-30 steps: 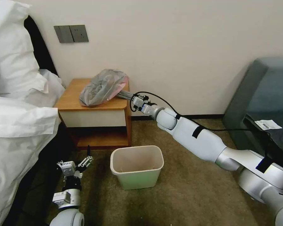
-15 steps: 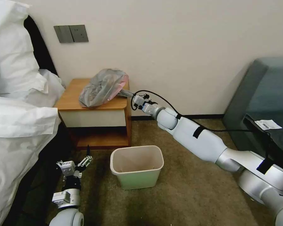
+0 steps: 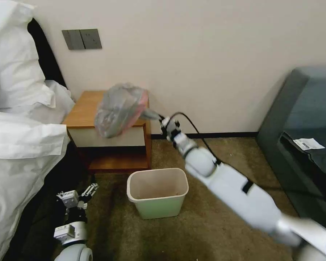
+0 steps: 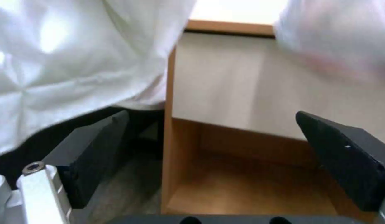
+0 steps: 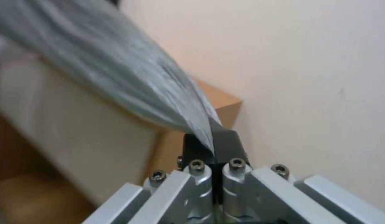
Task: Pick up the garbage bag from the table and place it over the trash can.
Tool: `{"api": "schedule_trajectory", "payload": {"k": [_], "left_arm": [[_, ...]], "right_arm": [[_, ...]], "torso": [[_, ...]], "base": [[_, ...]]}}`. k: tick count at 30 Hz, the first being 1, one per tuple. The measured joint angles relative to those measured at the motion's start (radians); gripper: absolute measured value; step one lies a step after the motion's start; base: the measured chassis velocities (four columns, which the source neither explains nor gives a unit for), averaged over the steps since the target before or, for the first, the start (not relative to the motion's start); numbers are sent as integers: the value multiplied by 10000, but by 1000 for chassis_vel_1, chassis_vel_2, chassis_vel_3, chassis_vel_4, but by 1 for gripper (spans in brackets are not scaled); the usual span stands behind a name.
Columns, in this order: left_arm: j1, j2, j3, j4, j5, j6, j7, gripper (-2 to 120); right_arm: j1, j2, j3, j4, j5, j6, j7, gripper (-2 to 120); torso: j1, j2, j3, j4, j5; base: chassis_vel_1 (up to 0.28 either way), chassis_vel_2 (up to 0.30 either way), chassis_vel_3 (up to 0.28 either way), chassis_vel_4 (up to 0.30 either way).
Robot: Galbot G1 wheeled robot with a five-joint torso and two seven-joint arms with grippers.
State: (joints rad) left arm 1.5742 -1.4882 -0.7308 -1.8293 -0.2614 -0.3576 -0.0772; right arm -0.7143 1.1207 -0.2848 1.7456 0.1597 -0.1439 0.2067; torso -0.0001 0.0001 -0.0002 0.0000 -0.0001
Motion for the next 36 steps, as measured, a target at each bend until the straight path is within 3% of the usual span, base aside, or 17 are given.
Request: {"api": "schedule_trajectory", "payload": {"k": [5, 10, 19, 30, 31, 36], "left_arm": [[-113, 138, -100, -163, -487, 191, -113, 100], [12, 221, -121, -324, -691, 254, -115, 100], [83, 60, -16, -431, -640, 250, -99, 100], [63, 35, 99, -462, -518, 255, -78, 100], [53, 28, 165, -462, -395, 266, -64, 100], [48, -9, 209, -461, -286, 269, -58, 100]], "right_arm": [[-1600, -230, 176, 895, -483, 6, -134, 0], [-2240, -493, 247, 974, -784, -47, -328, 0], [-2619, -1357, 74, 1121, -595, -999, -741, 0], [-2780, -1872, -62, 1111, -699, -1105, -1025, 0], [-2632, -2092, -109, 1370, 218, -1627, -1091, 0], [-2357, -2195, -134, 1521, 1111, -2243, -1348, 0]], "torso": [[0, -1, 0, -2, 0], [0, 0, 0, 0, 2], [0, 0, 1, 0, 1], [0, 0, 2, 0, 1], [0, 0, 1, -1, 1], [0, -1, 2, 0, 2]], "base": [[0, 0, 0, 0], [0, 0, 0, 0], [0, 0, 0, 0], [0, 0, 0, 0], [0, 0, 0, 0], [0, 0, 0, 0]]}}
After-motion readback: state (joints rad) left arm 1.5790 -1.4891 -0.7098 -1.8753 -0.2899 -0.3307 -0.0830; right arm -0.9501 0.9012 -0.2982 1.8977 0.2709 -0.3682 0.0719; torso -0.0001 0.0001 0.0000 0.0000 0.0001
